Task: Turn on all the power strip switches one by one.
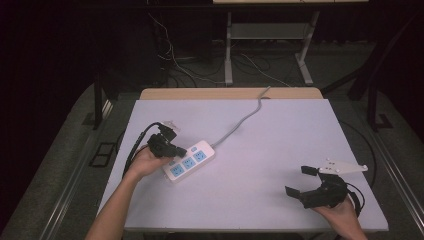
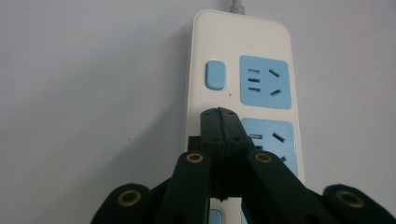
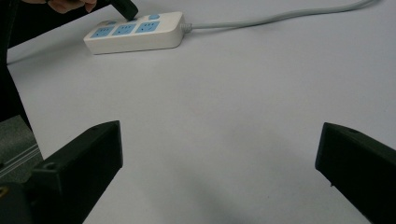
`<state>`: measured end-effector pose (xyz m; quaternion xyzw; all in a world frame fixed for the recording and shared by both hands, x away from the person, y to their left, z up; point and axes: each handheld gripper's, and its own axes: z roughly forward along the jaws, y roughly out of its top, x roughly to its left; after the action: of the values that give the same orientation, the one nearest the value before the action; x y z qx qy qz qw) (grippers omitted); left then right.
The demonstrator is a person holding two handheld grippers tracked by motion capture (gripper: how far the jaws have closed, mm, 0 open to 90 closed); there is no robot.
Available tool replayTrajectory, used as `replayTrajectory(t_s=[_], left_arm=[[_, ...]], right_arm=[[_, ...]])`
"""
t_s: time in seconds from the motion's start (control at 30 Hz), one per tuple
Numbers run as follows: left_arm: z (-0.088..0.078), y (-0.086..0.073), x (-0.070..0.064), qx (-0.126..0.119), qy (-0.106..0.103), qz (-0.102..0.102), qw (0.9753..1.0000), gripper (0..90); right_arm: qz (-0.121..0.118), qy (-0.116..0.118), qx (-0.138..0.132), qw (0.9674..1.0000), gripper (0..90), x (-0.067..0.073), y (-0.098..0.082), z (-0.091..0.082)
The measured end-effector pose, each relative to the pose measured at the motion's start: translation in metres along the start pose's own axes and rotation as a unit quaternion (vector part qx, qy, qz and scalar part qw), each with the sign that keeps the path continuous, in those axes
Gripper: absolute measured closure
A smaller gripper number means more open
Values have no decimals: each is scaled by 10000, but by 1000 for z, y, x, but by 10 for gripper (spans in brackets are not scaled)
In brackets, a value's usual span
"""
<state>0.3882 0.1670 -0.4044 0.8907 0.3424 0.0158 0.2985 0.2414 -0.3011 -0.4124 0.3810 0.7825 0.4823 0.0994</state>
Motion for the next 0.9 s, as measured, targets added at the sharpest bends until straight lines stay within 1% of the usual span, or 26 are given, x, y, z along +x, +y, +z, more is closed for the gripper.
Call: replayTrajectory(t_s=[0.1,0.23,0.3,0.4,0.57,0.9], left_arm=[[0,0,-1,-1,13,25,10000,896],[0,1,-3,-16,-46,58,10000,895],[-1,2,-4,-74,-74,51,9999,895],[-5,4,-6,-78,-40,93,9999,895],[-12,10,-9,-89,-11,189,9998,895],[-17,26,-13,-126,44,315,9994,895]], right_arm=[[10,-5,1,10000,7,0,0,0],[13,-3,1,10000,7,-1,0,0],[18,-2,3,10000,7,-1,0,0],[5,1,11,10000,7,0,0,1],[16,3,6,10000,7,0,0,1],[19,0,3,10000,7,0,0,0]])
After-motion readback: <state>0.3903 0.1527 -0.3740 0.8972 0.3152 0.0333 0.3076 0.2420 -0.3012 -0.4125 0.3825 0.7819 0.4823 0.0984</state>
